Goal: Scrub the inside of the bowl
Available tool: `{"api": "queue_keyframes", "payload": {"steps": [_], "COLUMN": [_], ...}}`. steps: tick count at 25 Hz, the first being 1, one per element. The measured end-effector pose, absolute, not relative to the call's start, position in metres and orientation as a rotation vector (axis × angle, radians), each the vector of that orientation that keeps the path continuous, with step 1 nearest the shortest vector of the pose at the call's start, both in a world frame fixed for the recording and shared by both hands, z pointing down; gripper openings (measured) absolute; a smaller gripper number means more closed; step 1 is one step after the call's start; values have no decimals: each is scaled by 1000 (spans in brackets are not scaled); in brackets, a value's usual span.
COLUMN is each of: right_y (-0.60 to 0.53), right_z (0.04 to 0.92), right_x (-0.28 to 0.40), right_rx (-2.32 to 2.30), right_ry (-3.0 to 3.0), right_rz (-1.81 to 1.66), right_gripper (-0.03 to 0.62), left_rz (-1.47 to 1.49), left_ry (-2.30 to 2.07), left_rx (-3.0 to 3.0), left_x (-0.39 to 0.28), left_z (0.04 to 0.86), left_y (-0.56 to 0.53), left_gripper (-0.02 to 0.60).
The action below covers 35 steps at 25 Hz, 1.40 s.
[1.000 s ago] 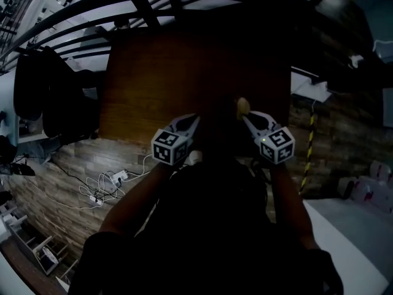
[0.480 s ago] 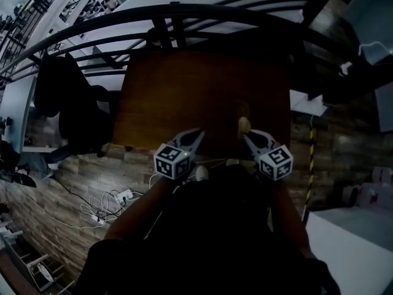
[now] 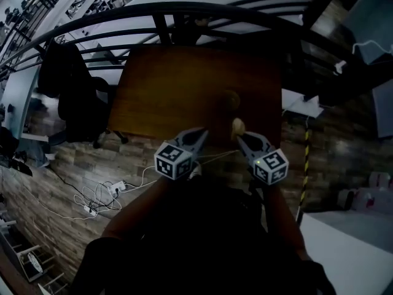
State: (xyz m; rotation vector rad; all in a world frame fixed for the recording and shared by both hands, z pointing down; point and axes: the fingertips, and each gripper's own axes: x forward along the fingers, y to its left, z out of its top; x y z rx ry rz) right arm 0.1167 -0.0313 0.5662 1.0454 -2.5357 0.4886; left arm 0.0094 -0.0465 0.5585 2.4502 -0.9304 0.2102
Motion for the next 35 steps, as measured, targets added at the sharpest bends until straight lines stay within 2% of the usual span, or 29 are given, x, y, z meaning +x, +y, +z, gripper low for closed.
{"api": "queue_keyframes", "payload": {"steps": [14, 27, 35], "right_y": [128, 222, 296], "right_z": [544, 531, 510], "right_x": [173, 146, 76], "right_rx": [916, 907, 970], "right_ry": [-2622, -2635, -2628], "right_rz": [476, 452, 414], "right_gripper": [41, 41, 40], "left_rz": [216, 230, 202], "left_ry": [-1013, -1073, -1009], "left_rx": [2446, 2501, 2554], "left_x": [84, 47, -19], "left_z": [535, 516, 501], "left_y": [106, 193, 263], "left_gripper": [-3, -3, -3]}}
